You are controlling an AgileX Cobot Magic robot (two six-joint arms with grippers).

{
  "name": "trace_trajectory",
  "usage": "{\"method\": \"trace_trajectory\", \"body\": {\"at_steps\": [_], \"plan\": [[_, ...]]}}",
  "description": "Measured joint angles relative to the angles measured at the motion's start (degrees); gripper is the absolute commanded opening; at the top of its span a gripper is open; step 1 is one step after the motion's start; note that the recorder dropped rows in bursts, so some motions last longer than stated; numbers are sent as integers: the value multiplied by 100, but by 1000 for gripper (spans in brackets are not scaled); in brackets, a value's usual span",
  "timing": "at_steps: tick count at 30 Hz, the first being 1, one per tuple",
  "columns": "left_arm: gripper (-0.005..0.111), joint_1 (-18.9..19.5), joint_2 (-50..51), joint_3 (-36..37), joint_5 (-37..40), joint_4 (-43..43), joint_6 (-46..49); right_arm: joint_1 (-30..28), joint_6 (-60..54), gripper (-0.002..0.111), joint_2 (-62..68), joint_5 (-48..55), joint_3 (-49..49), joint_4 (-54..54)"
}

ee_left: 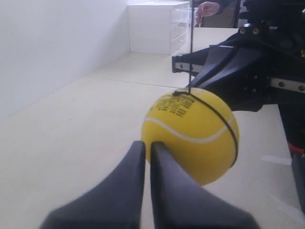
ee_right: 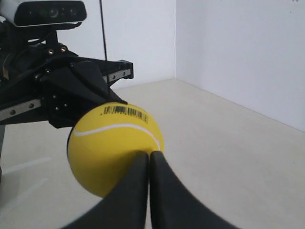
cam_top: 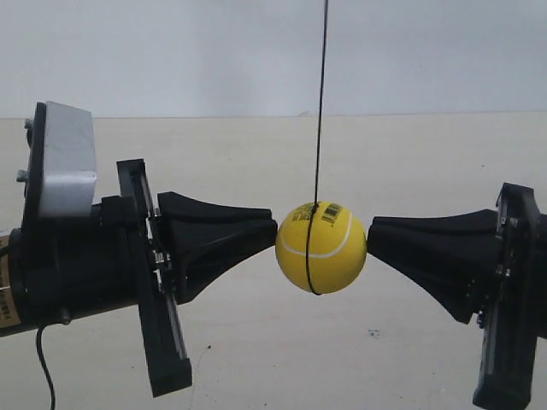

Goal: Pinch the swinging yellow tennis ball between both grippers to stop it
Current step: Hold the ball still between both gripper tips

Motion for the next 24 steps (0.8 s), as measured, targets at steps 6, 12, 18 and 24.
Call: {"method": "trace_trajectory", "body": {"at_steps": [6,12,18,24], "plan": [[5,0,0,0,-53,39,-50,0,94,0,0,0,0,-53],[5,0,0,0,-60,39,-50,0,117,0,0,0,0,-59],[5,0,0,0,-60,39,-50,0,117,0,0,0,0,-59],[5,0,0,0,-60,39,-50,0,117,0,0,0,0,-59]]}}
